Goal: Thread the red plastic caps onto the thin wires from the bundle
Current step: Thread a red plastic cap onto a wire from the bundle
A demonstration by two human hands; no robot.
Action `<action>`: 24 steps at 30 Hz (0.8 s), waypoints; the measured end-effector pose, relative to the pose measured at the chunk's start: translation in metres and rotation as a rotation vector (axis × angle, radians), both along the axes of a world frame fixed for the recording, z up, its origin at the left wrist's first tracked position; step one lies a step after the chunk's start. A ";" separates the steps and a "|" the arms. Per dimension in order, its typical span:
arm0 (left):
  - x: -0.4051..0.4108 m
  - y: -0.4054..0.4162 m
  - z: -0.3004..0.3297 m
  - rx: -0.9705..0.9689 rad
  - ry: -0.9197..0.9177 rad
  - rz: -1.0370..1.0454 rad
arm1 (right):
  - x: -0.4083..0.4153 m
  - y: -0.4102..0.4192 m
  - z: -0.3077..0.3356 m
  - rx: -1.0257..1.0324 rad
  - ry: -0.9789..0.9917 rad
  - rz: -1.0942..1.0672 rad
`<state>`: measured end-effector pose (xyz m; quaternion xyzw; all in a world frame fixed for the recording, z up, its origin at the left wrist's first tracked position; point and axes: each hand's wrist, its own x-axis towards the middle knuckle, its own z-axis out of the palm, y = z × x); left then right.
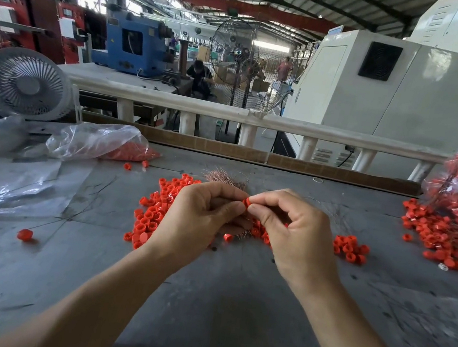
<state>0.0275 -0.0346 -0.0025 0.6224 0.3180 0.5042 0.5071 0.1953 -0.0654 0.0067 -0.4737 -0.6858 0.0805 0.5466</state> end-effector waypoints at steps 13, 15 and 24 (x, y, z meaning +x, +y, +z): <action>-0.001 0.000 -0.002 0.054 0.034 0.013 | 0.000 0.002 0.000 0.035 -0.094 -0.023; -0.001 0.000 -0.001 0.063 0.045 0.012 | 0.001 0.001 0.000 0.027 -0.081 -0.010; -0.001 -0.001 -0.001 0.088 0.052 0.011 | 0.003 0.000 0.001 0.052 -0.132 -0.006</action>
